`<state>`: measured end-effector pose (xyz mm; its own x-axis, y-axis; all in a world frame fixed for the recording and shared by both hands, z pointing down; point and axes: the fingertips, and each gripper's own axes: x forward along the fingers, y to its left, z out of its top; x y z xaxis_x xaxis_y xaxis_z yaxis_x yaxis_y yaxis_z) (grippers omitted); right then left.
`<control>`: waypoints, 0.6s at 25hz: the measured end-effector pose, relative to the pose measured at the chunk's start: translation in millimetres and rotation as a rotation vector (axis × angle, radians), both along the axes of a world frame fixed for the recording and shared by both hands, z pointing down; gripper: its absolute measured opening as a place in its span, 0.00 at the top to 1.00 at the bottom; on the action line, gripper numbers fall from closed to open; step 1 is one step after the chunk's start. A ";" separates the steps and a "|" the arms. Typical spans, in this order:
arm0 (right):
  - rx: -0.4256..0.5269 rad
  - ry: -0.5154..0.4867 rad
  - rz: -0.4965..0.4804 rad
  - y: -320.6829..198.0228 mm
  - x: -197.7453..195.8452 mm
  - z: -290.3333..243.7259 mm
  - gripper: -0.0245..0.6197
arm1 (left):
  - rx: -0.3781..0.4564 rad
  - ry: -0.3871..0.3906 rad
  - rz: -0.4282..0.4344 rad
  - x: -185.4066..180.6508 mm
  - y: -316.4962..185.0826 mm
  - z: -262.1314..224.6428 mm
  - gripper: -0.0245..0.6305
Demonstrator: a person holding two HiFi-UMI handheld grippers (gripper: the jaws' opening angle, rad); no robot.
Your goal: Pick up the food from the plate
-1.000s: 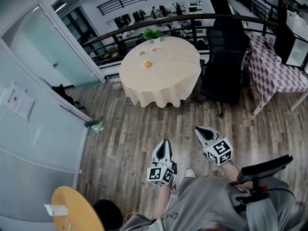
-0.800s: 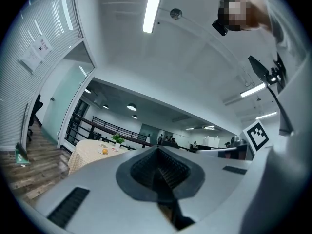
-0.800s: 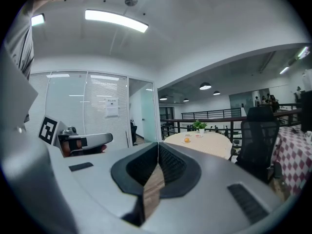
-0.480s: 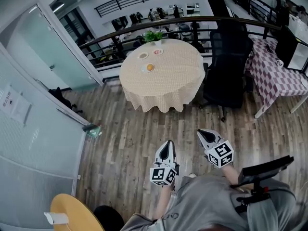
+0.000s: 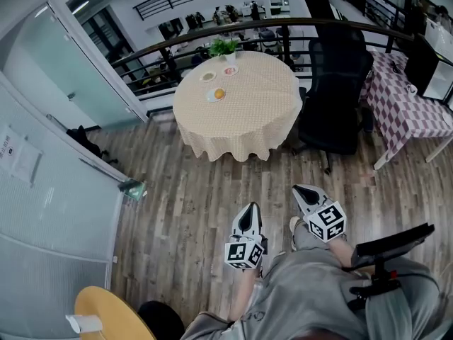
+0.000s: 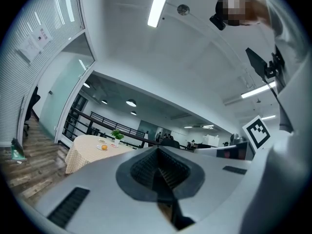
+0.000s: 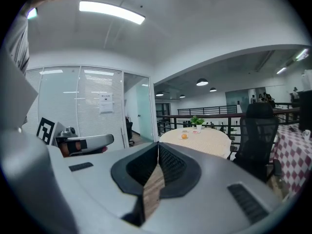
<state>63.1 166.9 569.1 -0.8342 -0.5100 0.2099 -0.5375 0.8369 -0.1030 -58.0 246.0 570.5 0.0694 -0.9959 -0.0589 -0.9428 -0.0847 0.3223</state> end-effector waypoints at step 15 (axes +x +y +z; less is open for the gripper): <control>0.017 -0.077 -0.048 -76.0 -69.2 3.9 0.94 | -0.017 -0.005 -0.152 -76.0 -39.1 8.9 0.95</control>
